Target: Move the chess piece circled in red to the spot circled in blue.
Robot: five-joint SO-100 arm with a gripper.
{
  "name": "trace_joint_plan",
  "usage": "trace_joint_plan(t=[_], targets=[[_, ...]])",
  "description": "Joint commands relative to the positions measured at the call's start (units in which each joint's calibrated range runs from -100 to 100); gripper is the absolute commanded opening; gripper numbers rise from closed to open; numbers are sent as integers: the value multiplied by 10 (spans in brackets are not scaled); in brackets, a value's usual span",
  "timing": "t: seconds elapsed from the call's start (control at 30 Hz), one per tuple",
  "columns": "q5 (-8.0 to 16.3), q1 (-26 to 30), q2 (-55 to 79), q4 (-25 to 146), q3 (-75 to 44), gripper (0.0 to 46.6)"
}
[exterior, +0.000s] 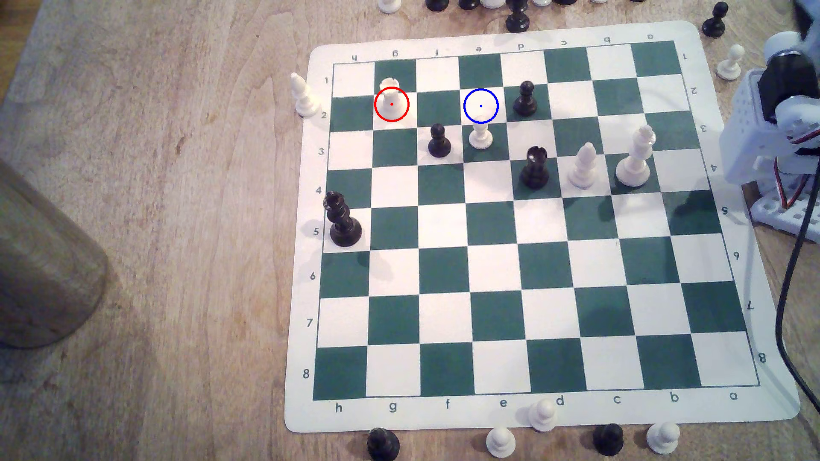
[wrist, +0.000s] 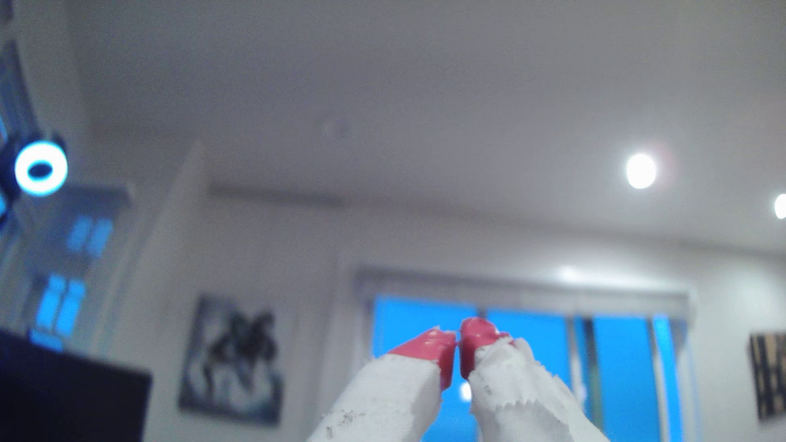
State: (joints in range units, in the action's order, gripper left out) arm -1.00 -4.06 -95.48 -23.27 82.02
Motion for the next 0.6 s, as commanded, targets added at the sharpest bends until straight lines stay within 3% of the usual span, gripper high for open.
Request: trace_joint_plan(t=[0.0, 0.3, 0.33, 0.4, 0.57], targets=[[2, -48, -1, 290, -108, 2], [6, -50, 130, 538, -157, 2], [8, -48, 175, 546, -167, 2], [36, -47, 235, 551, -193, 2], [40, -55, 425, 585, -310, 2]])
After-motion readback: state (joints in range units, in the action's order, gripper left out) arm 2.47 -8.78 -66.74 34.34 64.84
